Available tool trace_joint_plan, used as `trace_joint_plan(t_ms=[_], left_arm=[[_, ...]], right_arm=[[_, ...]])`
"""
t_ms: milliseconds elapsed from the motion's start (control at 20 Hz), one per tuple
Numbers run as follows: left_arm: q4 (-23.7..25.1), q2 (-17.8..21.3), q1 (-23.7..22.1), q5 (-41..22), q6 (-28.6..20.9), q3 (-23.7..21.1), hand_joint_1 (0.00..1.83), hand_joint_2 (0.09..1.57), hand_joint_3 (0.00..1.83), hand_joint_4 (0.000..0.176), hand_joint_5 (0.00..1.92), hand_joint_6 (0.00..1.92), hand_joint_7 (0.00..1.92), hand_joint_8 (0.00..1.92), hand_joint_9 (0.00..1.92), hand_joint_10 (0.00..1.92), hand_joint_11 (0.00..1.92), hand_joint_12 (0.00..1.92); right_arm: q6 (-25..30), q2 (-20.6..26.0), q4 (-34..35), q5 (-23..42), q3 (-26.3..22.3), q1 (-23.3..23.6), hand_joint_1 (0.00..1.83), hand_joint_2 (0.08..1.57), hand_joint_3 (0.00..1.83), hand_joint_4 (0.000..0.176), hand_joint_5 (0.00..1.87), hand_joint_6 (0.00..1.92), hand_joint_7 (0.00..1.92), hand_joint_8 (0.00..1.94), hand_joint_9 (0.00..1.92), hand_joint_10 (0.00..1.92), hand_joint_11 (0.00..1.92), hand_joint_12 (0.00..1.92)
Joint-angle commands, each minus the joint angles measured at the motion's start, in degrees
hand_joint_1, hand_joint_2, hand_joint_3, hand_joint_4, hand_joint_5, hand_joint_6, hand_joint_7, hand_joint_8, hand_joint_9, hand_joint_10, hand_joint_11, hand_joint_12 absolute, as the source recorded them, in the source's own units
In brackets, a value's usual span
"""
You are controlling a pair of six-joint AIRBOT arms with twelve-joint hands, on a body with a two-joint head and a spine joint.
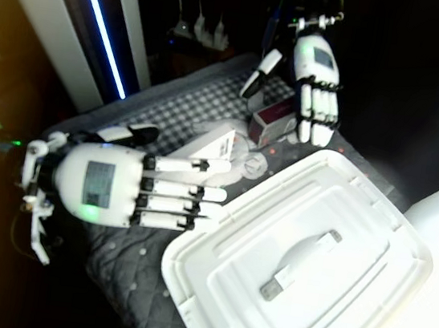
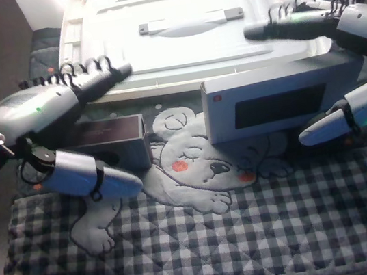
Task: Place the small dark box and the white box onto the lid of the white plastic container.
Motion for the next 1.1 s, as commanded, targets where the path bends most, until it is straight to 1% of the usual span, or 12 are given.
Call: trace_joint_plan(t_ms=[0, 50, 100, 250, 350, 400, 600, 700, 850, 900, 950, 1050], left_arm=[[0.1, 0.1, -0.7, -6.2, -0.3, 0.2, 1.14, 0.87, 0.01, 0.0, 0.56, 0.06, 0.73, 0.04, 0.71, 0.08, 0.22, 0.9], [0.3, -0.1, -0.7, -6.2, -0.3, 0.2, 1.3, 0.91, 0.0, 0.0, 0.82, 0.07, 0.94, 0.04, 0.96, 0.11, 0.46, 1.03], [0.3, -0.4, -0.7, -6.4, -0.4, 0.6, 1.39, 1.04, 0.0, 0.0, 1.01, 0.75, 1.1, 0.73, 1.09, 0.94, 0.84, 1.22], [0.3, -0.8, -0.7, -6.7, -1.0, 1.0, 1.39, 1.08, 0.0, 0.0, 0.97, 0.84, 1.01, 0.95, 1.03, 1.1, 0.84, 1.3], [1.1, -1.0, -0.7, -8.5, -2.4, 0.9, 1.39, 1.09, 0.0, 0.0, 0.93, 0.91, 1.01, 0.93, 1.02, 1.11, 0.81, 1.29], [1.4, -1.3, -0.7, -9.7, -2.9, 0.9, 1.39, 1.08, 0.0, 0.0, 0.96, 0.87, 1.01, 0.94, 1.03, 1.09, 0.81, 1.28], [1.5, -1.5, -1.1, -12.2, -3.7, 1.2, 1.39, 1.08, 0.0, 0.0, 0.97, 0.83, 1.04, 0.92, 1.02, 1.08, 0.84, 1.23], [1.5, -1.3, -2.0, -13.7, -4.0, 1.4, 1.39, 1.07, 0.0, 0.0, 1.03, 0.74, 1.08, 0.89, 1.0, 1.12, 0.74, 1.28], [1.8, -1.3, -4.7, -15.3, -4.0, 2.2, 1.27, 1.05, 0.0, 0.0, 1.1, 0.62, 1.13, 0.9, 1.08, 0.67, 0.88, 1.18], [1.8, -1.3, -5.9, -15.4, -4.0, 2.6, 1.37, 1.04, 0.0, 0.0, 1.1, 0.56, 1.11, 0.82, 1.11, 0.93, 0.88, 1.16], [1.8, -1.3, -7.0, -15.4, -4.0, 3.0, 1.39, 1.05, 0.0, 0.0, 1.06, 0.62, 1.1, 0.82, 1.12, 0.99, 0.89, 1.19], [2.3, -1.8, -10.3, -14.0, -3.9, 4.6, 1.39, 1.07, 0.0, 0.0, 1.03, 0.67, 1.05, 0.91, 1.05, 1.12, 0.71, 1.35]], right_arm=[[0.4, 0.4, 1.8, 6.3, 0.2, 0.5, 1.26, 0.85, 0.01, 0.0, 0.87, 0.06, 1.01, 0.05, 1.07, 0.11, 0.72, 0.95], [0.4, 0.4, 1.8, 6.3, 0.2, 0.5, 1.27, 0.98, 0.01, 0.0, 1.12, 0.49, 1.25, 0.37, 1.14, 0.13, 0.64, 1.25], [0.4, 0.4, 1.8, 6.3, 0.2, 0.5, 1.38, 1.01, 0.0, 0.0, 1.23, 0.45, 1.32, 0.36, 1.09, 0.91, 0.57, 1.46], [0.4, 0.3, 1.8, 6.3, 0.2, 0.5, 1.28, 1.0, 0.0, 0.016, 1.33, 0.34, 1.25, 0.57, 1.0, 0.83, 0.48, 1.6], [0.4, 0.3, 1.8, 6.3, 0.2, 0.5, 1.28, 1.04, 0.0, 0.0, 1.38, 0.09, 1.04, 1.09, 0.83, 1.2, 0.31, 1.86], [0.4, 0.3, 1.8, 6.3, 0.2, 0.5, 1.28, 1.02, 0.0, 0.0, 1.39, 0.09, 1.15, 0.87, 0.89, 1.11, 0.36, 1.73], [0.6, 0.3, 1.8, 7.6, 0.2, 0.5, 1.28, 1.03, 0.0, 0.0, 1.4, 0.03, 1.08, 1.03, 0.89, 1.08, 0.4, 1.72], [0.9, 0.4, 1.8, 8.9, 0.2, 0.5, 1.23, 0.99, 0.0, 0.0, 1.44, 0.08, 1.08, 1.06, 0.98, 1.49, 0.8, 1.88], [0.9, 1.2, 2.9, 11.4, 0.3, 0.9, 1.23, 1.01, 0.0, 0.0, 1.32, 0.31, 1.01, 1.42, 1.04, 1.84, 1.1, 1.91], [0.7, 1.5, 2.9, 11.4, 0.4, 2.0, 1.21, 1.0, 0.0, 0.0, 1.28, 0.45, 1.03, 1.51, 1.14, 1.91, 1.22, 1.92], [0.7, 1.7, 2.7, 11.2, 0.6, 2.9, 1.21, 1.01, 0.0, 0.0, 1.24, 0.53, 1.09, 1.61, 1.26, 1.92, 1.36, 1.92], [-0.1, 2.2, 1.8, 9.9, 0.9, 5.7, 1.29, 1.05, 0.0, 0.0, 1.15, 0.45, 1.14, 1.02, 1.19, 1.29, 1.12, 1.72]])
